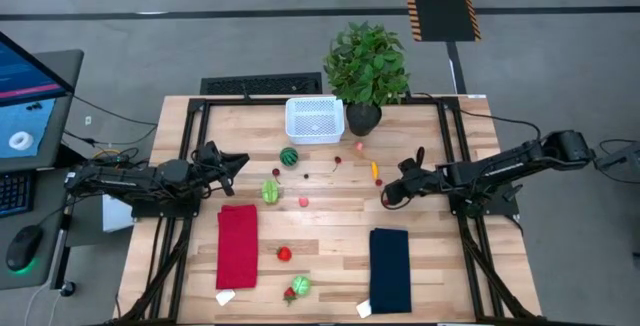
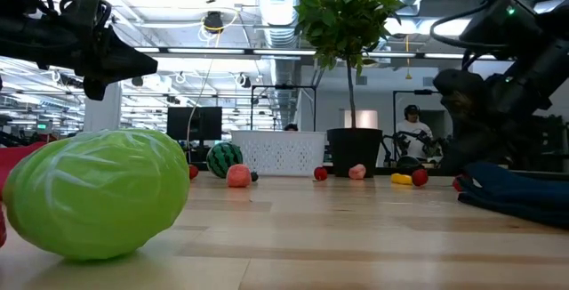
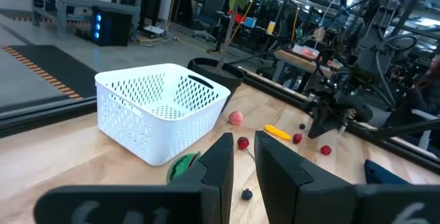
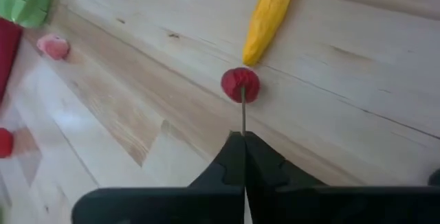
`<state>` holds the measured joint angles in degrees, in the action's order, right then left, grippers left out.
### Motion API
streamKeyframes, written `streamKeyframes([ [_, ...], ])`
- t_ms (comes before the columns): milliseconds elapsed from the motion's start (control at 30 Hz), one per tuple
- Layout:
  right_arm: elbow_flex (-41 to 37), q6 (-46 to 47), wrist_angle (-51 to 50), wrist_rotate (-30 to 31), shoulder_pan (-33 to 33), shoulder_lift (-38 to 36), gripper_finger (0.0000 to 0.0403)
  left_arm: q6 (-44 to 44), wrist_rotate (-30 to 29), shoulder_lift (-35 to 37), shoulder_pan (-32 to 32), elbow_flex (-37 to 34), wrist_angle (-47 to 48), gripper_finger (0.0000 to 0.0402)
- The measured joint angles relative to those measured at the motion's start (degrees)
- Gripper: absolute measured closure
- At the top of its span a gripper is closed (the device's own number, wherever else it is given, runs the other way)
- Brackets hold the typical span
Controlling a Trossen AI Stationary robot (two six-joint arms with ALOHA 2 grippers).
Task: Pick and placing Produce into tupperware
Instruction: Put the red cherry into the white basket
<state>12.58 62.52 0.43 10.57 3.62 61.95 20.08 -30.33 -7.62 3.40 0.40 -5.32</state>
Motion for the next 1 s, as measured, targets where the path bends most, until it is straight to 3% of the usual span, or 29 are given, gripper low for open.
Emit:
streamKeyframes([
  [300, 2.1, -4.0, 3.3, 0.0, -0.3, 0.0, 0.0389, 0.0, 0.0, 0.0, 0.0, 0.0, 0.0, 0.0352],
  [633, 10.7, -17.4, 3.3, 0.0, -5.1, 0.4, 0.0391, 0.0, 0.0, 0.0, 0.0, 0.0, 0.0, 0.0352],
  [1000, 21.3, -29.7, 3.2, -1.4, -12.9, 12.2, 0.0391, 0.0, 0.0, 0.0, 0.0, 0.0, 0.0, 0.0352],
])
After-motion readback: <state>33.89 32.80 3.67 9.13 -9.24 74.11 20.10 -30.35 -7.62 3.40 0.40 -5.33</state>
